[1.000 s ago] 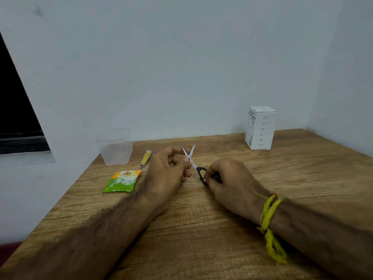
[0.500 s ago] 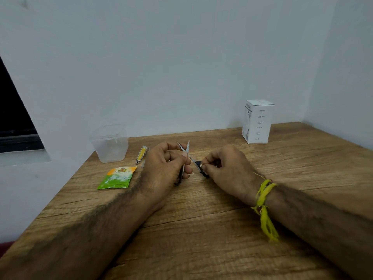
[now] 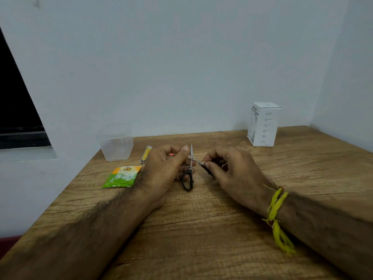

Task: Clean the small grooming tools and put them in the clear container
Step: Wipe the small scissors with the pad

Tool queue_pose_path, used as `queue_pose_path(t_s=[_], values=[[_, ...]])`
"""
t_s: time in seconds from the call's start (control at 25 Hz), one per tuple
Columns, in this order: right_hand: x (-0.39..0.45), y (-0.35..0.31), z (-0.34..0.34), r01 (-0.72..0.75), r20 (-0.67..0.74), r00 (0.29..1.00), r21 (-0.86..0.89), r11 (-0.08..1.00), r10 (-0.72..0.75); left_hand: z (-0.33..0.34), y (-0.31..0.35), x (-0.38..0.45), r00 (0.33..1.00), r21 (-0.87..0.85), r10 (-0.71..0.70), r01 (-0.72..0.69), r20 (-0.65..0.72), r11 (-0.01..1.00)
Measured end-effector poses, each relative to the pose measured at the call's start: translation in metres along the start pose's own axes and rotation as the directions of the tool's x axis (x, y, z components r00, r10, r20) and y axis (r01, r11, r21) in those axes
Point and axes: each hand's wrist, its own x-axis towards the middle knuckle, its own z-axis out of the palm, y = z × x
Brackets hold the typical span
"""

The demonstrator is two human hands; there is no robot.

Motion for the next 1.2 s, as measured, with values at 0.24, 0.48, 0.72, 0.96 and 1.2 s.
queue_pose_path(t_s=[0.24,0.48,0.72,0.96,1.2], values=[[0.006,0.009,0.0,0.03,-0.089,0.996,0.009,0.999,-0.029,0.001,0.001,-0.004,0.997,0.015,0.005,-0.006,0.077,1.0],[0.016,0.014,0.001,0.303,-0.165,0.929,-0.176,0.937,-0.331,0.006,0.0,-0.007,0.993,0.085,0.031,-0.04,0.11,0.996],[0.017,0.016,0.006,0.345,-0.042,0.928,-0.279,0.896,-0.371,0.006,0.004,-0.012,0.981,0.17,0.045,-0.078,0.189,0.982],[0.016,0.014,0.004,0.346,0.04,0.933,-0.363,0.865,-0.357,0.006,0.004,-0.011,0.981,0.171,0.038,-0.071,0.191,0.983],[0.016,0.015,0.004,0.31,-0.035,0.94,-0.335,0.89,-0.34,0.01,0.001,-0.013,0.985,0.083,0.049,-0.064,0.166,0.994]])
